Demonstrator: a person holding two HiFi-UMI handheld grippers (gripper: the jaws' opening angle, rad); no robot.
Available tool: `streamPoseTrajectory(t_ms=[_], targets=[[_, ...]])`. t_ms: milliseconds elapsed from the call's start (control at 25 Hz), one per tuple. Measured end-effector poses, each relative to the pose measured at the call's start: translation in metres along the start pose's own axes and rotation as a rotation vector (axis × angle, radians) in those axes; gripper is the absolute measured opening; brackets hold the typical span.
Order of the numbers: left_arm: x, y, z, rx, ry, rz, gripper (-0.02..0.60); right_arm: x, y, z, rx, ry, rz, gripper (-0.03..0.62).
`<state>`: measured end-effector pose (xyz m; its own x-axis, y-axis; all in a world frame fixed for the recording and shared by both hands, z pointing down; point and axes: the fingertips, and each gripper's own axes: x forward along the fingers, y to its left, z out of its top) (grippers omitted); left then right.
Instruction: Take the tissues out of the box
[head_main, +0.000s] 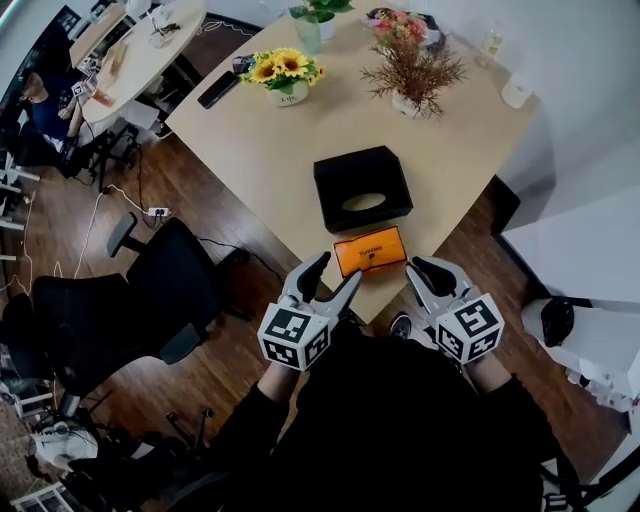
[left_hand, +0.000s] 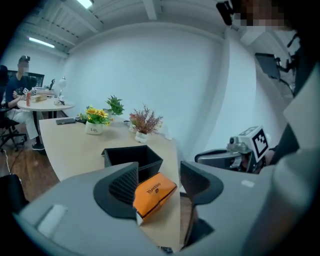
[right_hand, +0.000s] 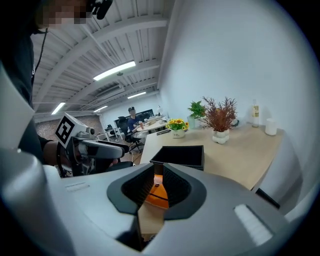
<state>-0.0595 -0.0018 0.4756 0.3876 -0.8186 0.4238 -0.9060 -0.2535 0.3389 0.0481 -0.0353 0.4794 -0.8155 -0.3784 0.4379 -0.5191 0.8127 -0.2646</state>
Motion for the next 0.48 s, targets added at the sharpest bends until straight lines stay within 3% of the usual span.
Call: streamPoseTrajectory(t_ms=[280, 480], targets=[[-0.042, -0.044, 0.011, -0.007, -0.113, 0.161, 0.231, -0.033, 0.005, 0.017, -0.007, -0.122, 0.056, 0.042], [-0.07, -0.075, 0.014, 0.01, -0.197, 0.208, 0.201, -0.054, 0.011, 0.023, -0.035, -0.194, 0.08, 0.04]])
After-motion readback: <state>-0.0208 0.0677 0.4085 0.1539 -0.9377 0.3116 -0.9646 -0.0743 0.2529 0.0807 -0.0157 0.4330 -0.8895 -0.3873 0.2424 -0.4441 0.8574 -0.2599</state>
